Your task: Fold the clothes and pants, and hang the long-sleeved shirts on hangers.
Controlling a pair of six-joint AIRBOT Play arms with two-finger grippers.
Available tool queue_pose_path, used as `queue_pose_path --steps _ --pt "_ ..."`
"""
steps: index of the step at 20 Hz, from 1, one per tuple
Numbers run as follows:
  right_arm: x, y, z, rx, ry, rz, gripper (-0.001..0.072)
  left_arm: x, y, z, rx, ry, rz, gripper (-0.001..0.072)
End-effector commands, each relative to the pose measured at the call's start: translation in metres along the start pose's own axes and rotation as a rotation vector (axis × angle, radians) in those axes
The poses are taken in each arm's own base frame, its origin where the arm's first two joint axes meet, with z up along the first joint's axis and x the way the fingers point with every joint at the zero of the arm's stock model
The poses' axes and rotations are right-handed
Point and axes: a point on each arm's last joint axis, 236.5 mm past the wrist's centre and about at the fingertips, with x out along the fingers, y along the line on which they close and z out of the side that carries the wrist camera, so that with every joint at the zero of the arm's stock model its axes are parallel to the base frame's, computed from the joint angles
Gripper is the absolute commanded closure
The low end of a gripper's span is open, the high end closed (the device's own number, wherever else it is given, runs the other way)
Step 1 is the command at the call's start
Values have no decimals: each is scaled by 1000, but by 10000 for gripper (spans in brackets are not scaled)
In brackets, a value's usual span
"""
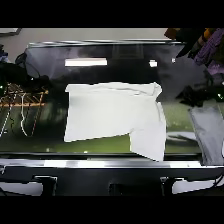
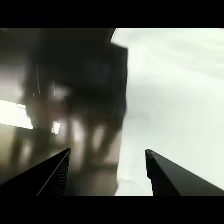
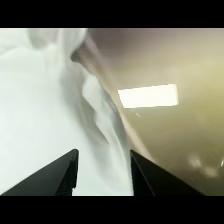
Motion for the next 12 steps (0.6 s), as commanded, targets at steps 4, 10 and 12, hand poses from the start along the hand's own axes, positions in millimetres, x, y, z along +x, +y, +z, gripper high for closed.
queue_pose_path --steps 4,10,12 --pt "39 -35 -118 128 200 34 310 -30 40 -90 -54 34 45 165" --pt "60 -29 -131 149 190 100 311 -32 49 -145 -136 56 14 166" --pt "61 -32 -125 151 162 94 311 -28 45 -151 -157 70 -4 165"
